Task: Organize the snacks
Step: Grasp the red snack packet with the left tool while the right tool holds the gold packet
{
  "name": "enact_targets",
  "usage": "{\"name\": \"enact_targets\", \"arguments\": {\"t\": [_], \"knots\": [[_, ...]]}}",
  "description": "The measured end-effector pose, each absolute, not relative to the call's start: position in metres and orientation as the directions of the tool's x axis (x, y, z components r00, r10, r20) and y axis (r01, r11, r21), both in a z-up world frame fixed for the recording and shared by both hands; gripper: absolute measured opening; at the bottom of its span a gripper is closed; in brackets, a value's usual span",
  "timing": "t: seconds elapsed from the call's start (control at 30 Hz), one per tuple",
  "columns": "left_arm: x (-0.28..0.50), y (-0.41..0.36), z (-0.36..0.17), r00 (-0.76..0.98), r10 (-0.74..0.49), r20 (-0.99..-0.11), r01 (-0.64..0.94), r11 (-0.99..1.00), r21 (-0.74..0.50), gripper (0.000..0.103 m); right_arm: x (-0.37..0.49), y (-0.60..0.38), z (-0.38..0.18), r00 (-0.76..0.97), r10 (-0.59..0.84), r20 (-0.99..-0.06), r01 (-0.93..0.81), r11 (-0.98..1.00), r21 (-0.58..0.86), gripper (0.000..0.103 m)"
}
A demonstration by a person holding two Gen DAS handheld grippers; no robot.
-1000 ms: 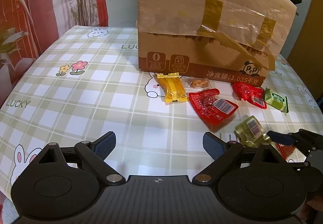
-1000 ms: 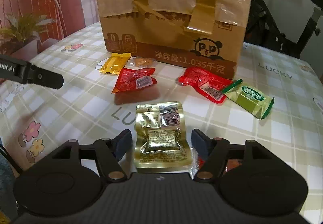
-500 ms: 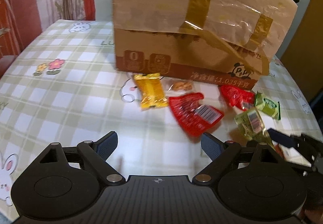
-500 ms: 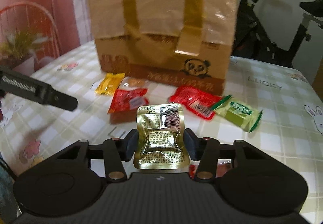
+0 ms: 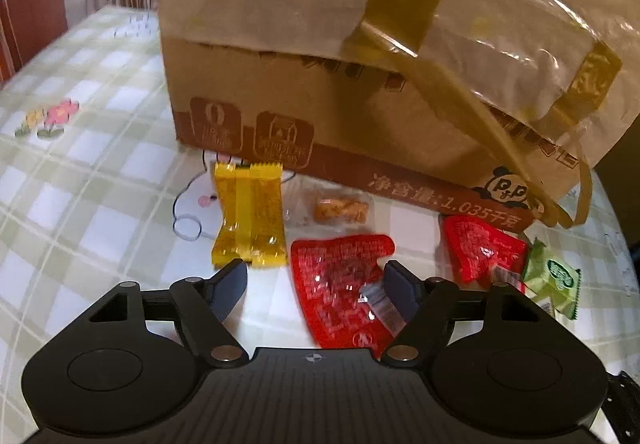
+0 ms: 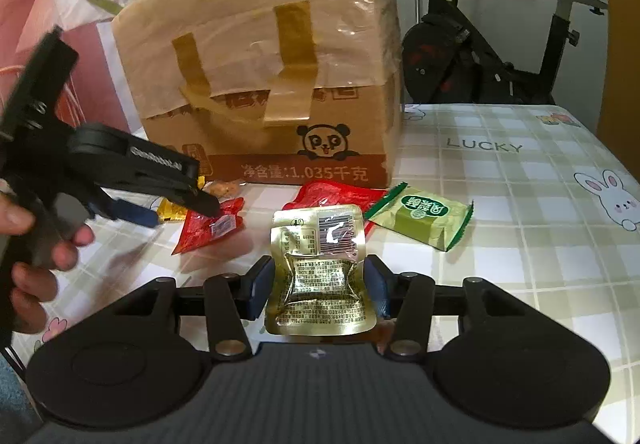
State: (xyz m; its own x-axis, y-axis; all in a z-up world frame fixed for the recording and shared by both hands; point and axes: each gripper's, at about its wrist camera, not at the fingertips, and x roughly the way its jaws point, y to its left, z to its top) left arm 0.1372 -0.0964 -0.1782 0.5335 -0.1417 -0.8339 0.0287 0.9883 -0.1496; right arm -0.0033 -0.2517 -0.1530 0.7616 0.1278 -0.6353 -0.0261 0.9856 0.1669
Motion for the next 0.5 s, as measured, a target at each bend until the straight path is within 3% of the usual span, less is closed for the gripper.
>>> {"name": "enact_targets", "arguments": {"t": [0.23,0.37,0.4,0.43,0.5], "knots": [[0.138,-0.122,-0.185,0.558,-0.079,-0.826,0.074,0.996,-0.045,0.090,-0.004,-0.253,-0.155,0.763,0.144,-0.630,-0.025,0.981,0.194,0.052],[0.134,-0.132,-0.189,0.586,-0.050,-0.809,0.091,0.996,0.004,0.091,-0.005,-0.254,-0.156,0.763,0.147,-0.630,-0.020,0.979,0.204,0.052],[0.132,-0.132,-0.189,0.594,-0.055,-0.803,0.097,0.995,0.004,0.085,-0.005,-0.253,-0.157,0.763,0.147,-0.630,-0.019,0.978,0.206,0.052],[0.129,-0.133,-0.187,0.605,-0.058,-0.794,0.103,0.995,0.006,0.064,-0.005,-0.253,-0.157,0.762,0.147,-0.630,-0.017,0.978,0.207,0.052],[0.123,-0.134,-0.181,0.627,-0.067,-0.776,0.131,0.991,0.021,0.049,-0.005,-0.254,-0.157,0.762,0.146,-0.631,-0.013,0.977,0.211,0.052]]}}
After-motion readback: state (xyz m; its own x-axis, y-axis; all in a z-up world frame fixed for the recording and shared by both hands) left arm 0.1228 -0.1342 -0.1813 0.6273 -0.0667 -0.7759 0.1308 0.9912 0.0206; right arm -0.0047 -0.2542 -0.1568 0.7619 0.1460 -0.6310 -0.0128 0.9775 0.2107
